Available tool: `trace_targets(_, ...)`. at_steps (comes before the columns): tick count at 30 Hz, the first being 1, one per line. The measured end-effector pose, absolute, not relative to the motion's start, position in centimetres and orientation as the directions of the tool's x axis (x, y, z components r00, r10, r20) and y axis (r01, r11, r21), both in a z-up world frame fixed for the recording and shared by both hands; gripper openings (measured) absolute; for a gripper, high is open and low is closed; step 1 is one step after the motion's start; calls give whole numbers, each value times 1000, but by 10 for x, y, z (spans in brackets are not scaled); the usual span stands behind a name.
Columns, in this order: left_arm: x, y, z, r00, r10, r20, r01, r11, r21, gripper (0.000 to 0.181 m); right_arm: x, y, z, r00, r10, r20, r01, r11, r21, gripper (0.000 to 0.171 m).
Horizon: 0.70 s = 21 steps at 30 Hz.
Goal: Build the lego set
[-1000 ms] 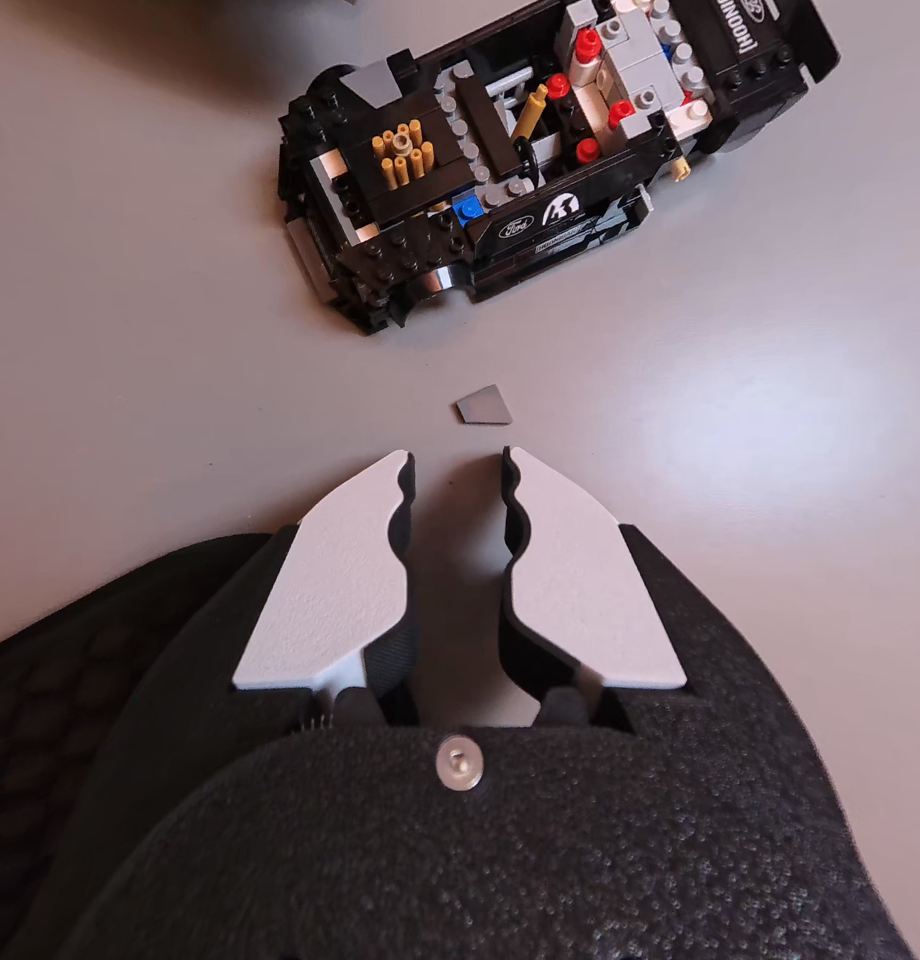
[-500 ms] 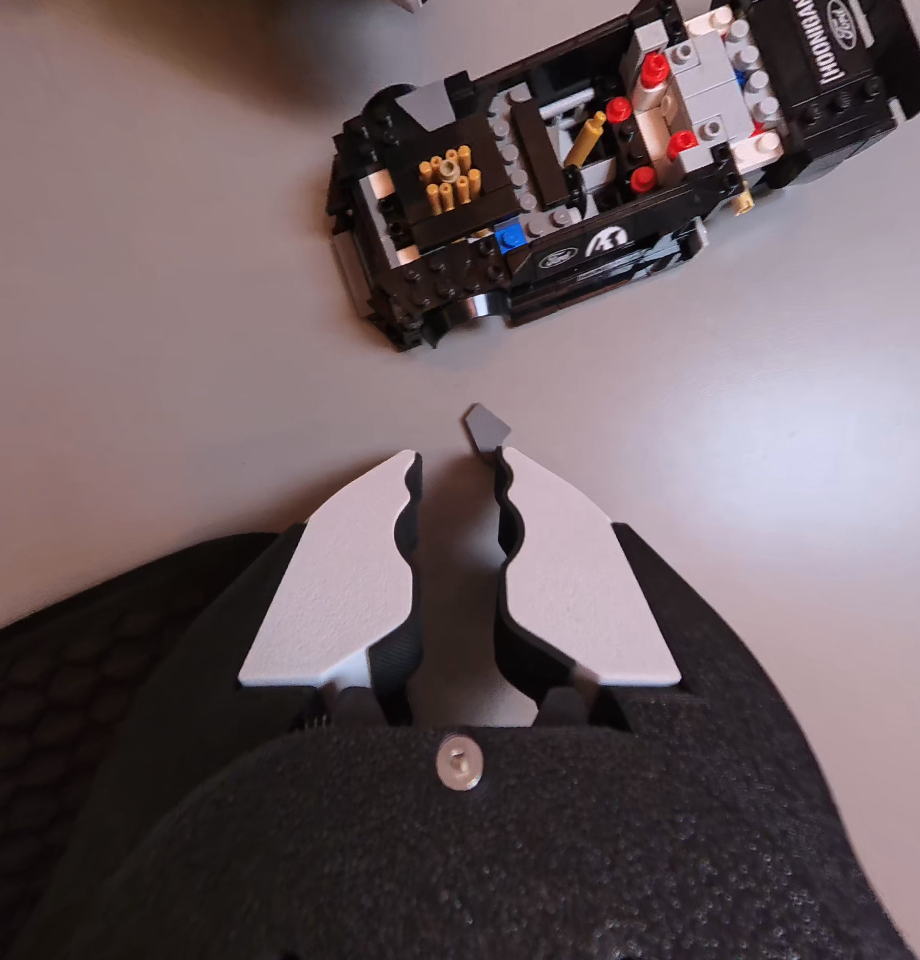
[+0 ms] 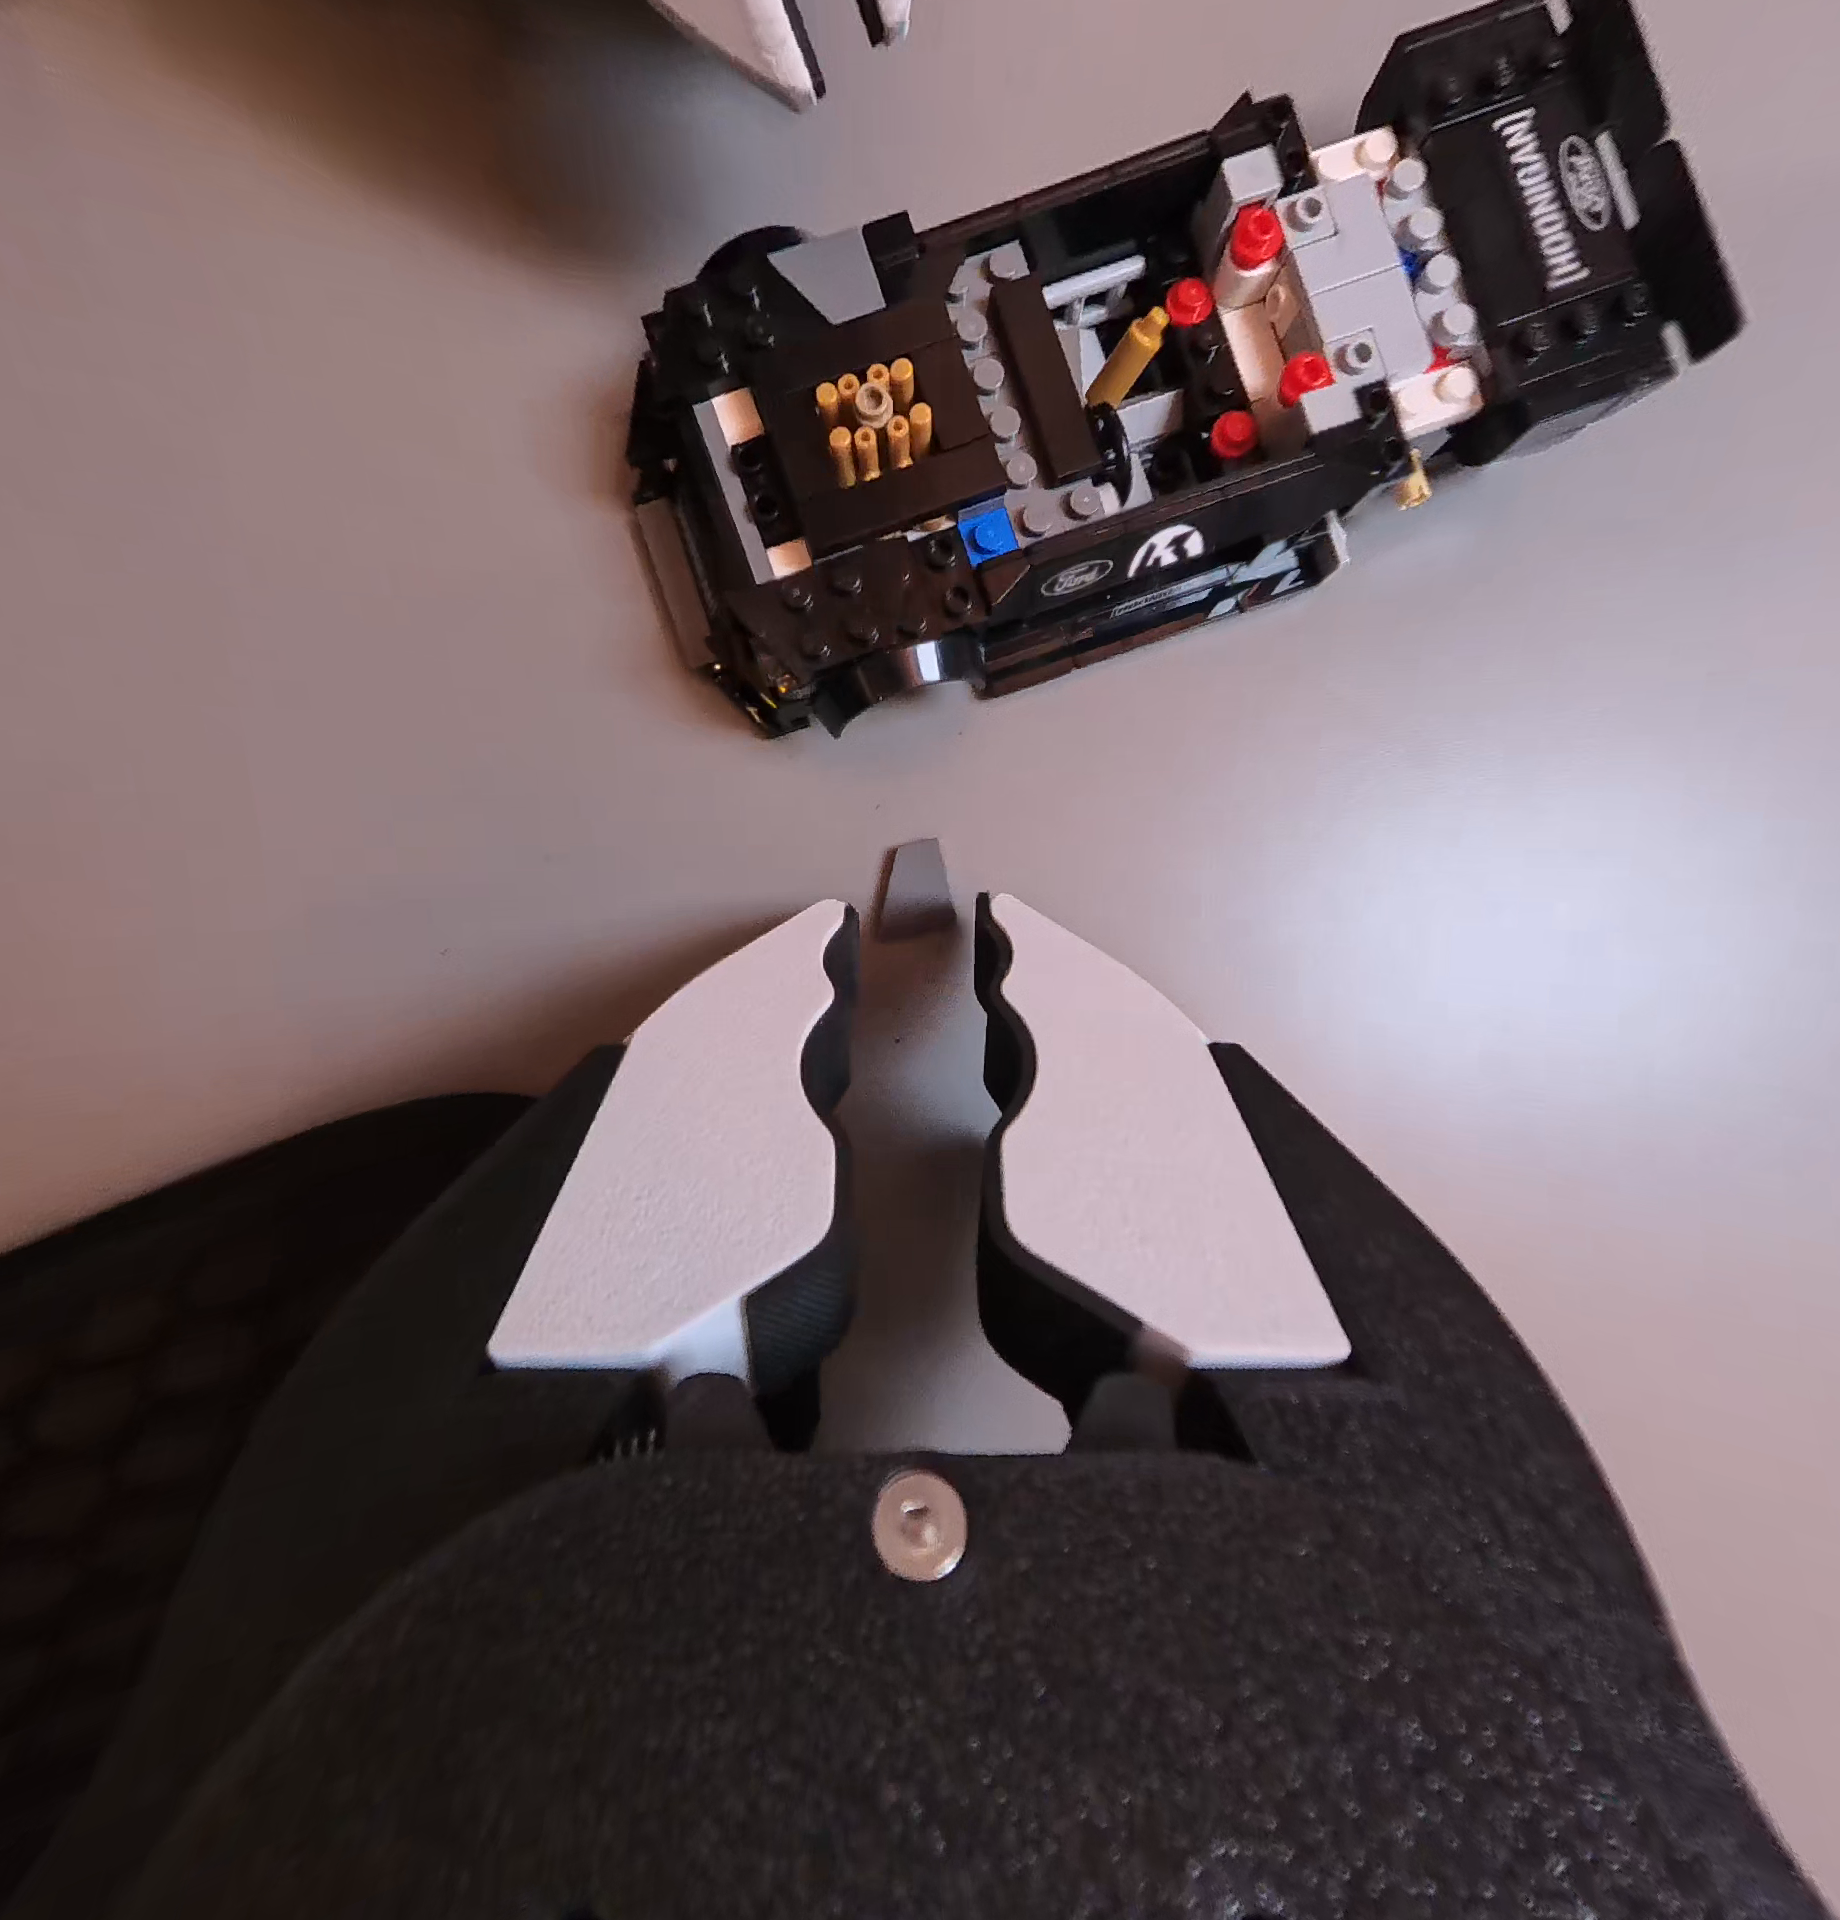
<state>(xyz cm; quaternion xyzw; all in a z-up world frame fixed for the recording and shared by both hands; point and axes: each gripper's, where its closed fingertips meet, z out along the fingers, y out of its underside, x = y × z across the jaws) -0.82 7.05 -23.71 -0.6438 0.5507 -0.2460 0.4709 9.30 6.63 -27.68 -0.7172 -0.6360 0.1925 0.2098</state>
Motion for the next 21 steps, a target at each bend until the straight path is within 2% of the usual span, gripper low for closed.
trace_targets(8, -8, 71, -235, 275, -941, -199, -469, 49, -882, 7, 91, 68, -281, 133, 991, -16, 837, -121, -534, 15)
trace_targets(14, -8, 73, -235, 283, -940, -190, -456, 42, -889, 8, 65, 80, -244, 162, 987, -14, 769, -135, -624, 15)
trace_targets(21, -10, 75, -232, 292, -938, -185, -446, 37, -894, 9, 50, 83, -249, 192, 980, -43, 806, -183, -563, 15)
